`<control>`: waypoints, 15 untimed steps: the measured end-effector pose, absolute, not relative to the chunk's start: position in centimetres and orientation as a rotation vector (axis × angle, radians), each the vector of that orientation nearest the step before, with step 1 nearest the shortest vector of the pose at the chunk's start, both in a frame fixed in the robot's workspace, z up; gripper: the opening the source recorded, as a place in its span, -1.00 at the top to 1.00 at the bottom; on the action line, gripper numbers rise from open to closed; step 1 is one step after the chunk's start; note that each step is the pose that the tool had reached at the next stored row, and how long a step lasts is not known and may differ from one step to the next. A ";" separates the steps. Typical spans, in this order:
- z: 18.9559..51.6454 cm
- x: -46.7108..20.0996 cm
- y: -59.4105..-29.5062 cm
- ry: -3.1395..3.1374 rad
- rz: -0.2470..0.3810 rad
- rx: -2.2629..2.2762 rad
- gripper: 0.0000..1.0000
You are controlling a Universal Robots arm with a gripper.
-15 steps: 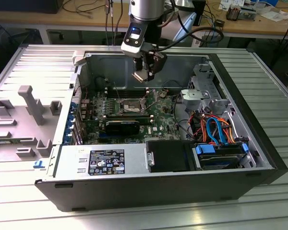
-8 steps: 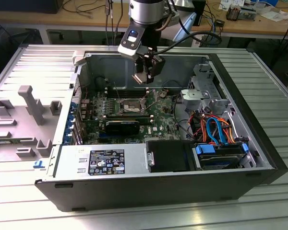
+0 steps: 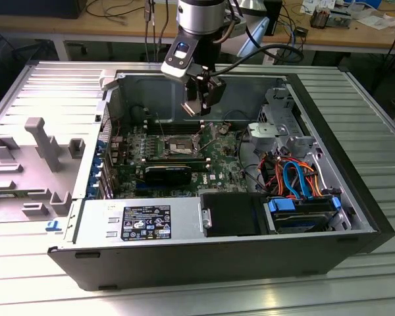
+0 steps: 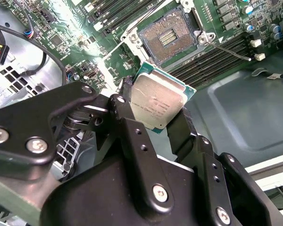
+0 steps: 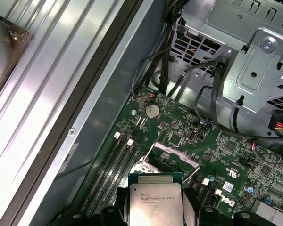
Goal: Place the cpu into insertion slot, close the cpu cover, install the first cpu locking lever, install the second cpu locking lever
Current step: 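Place the cpu into insertion slot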
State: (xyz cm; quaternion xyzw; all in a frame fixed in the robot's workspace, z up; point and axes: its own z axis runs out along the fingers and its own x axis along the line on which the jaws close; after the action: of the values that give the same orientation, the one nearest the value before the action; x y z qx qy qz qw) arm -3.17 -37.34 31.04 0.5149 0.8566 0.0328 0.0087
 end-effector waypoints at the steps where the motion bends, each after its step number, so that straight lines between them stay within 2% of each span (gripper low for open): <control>1: 31.0 -3.2 -37.3 2.676 0.102 1.609 -0.08; 15: 30.9 -3.2 -37.3 2.648 0.102 1.653 -0.08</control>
State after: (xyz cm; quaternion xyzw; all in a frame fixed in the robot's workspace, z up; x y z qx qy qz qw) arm -3.18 -37.34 30.87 0.5293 0.8478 0.0328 0.0092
